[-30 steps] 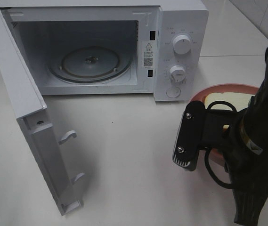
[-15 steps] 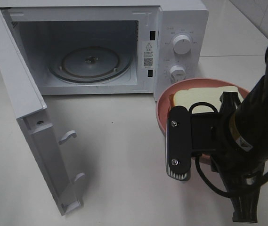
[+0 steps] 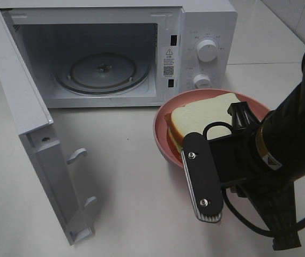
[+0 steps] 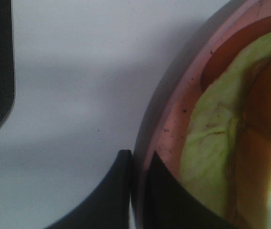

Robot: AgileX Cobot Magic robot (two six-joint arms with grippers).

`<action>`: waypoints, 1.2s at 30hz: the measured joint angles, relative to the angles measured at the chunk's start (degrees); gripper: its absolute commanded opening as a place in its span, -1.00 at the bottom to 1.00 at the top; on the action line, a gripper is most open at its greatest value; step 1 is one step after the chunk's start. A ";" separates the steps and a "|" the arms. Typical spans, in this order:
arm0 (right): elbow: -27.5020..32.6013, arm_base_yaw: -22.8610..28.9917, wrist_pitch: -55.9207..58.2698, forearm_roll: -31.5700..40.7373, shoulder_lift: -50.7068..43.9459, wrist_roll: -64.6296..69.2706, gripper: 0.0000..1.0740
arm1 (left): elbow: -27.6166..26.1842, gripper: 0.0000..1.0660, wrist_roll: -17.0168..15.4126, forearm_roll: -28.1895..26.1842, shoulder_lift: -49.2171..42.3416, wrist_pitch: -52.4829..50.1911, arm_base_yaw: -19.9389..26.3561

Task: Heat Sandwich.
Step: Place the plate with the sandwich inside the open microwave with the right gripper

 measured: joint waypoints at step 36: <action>0.11 -11.00 -10.49 12.20 0.00 -47.84 -0.99 | 0.00 0.94 0.00 0.00 0.00 0.00 0.00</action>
